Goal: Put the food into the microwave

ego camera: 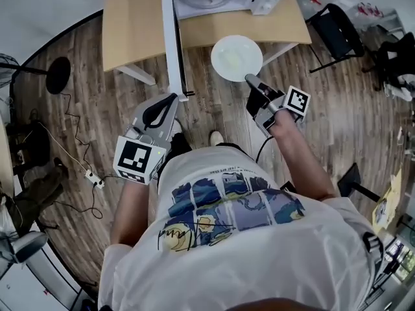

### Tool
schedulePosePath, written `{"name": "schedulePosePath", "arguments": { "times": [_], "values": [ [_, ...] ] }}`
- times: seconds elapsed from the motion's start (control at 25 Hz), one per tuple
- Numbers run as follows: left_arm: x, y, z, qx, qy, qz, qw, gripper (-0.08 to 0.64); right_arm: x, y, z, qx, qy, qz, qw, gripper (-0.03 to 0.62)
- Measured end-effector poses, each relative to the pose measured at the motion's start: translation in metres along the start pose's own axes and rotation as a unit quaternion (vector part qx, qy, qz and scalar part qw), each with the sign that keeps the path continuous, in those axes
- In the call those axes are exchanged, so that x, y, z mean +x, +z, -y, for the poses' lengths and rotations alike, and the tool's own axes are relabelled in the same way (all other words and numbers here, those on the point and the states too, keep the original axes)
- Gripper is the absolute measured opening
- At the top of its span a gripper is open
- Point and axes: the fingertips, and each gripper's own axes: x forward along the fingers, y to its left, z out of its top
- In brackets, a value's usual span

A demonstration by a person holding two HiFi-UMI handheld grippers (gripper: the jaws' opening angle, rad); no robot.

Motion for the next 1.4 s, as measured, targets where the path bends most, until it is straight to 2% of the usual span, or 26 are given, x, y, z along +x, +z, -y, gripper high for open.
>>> {"name": "schedulePosePath", "arguments": {
  "times": [0.32, 0.52, 0.8, 1.0, 1.4],
  "values": [
    [0.001, 0.017, -0.070, 0.040, -0.073, 0.009, 0.9965, 0.008, 0.061, 0.021, -0.004, 0.015, -0.015, 0.082, 0.996, 0.015],
    [0.000, 0.007, -0.102, 0.047, -0.092, -0.004, 0.9946, 0.008, 0.091, 0.038, 0.009, 0.032, -0.018, 0.124, 0.992, 0.015],
    [0.021, 0.008, -0.121, 0.020, -0.072, -0.010, 0.9972, 0.008, 0.135, 0.079, 0.024, 0.044, -0.029, 0.124, 0.991, 0.015],
    [0.034, 0.016, -0.126, 0.022, -0.054, -0.020, 0.9981, 0.008, 0.171, 0.108, 0.034, 0.047, -0.032, 0.104, 0.993, 0.015],
    [0.041, 0.012, -0.141, -0.003, 0.001, -0.049, 0.9988, 0.008, 0.232, 0.156, 0.067, 0.069, -0.036, 0.096, 0.992, 0.015]
  ]
}}
